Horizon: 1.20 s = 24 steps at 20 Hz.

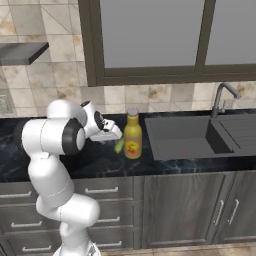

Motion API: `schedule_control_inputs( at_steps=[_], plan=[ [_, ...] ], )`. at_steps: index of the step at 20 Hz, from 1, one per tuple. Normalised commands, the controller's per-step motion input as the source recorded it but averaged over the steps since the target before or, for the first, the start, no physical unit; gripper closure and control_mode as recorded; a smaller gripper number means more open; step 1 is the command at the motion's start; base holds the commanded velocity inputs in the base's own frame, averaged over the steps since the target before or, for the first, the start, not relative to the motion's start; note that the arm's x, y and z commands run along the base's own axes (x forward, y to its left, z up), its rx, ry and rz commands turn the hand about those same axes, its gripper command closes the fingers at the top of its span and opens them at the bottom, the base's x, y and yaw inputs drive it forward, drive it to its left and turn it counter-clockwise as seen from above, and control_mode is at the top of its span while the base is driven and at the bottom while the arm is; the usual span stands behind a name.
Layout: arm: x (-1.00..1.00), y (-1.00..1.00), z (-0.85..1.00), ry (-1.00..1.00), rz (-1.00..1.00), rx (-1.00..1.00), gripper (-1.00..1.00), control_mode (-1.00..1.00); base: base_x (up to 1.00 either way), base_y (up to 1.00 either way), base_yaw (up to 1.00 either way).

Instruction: Pick up all produce items and place them in the sink. Turn on the sink faucet to wash them. Then turn the sink off and put them in the tray.

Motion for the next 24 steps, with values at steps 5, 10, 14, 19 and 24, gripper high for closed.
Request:
schedule_control_inputs(
  at_steps=[5, 10, 14, 19, 24],
  plan=[
    [0.19, -0.08, -0.08, 0.00, 0.00, 0.00, -1.00, -1.00, 0.00, 0.00, 0.00],
    [0.16, -0.08, -0.06, 0.00, 0.00, 0.00, -1.00, -1.00, 0.00, 0.00, 0.00],
    [0.15, -0.08, -0.11, 0.00, 0.00, 0.00, -1.00, -1.00, 0.00, 0.00, 0.00],
    [0.04, -0.01, -0.15, 0.00, 0.00, 0.00, -1.00, -1.00, 0.00, 0.00, 0.00],
    [0.00, -0.01, -0.17, 0.00, 0.00, 0.00, -1.00, -1.00, 0.00, 0.00, 0.00]
  ],
)
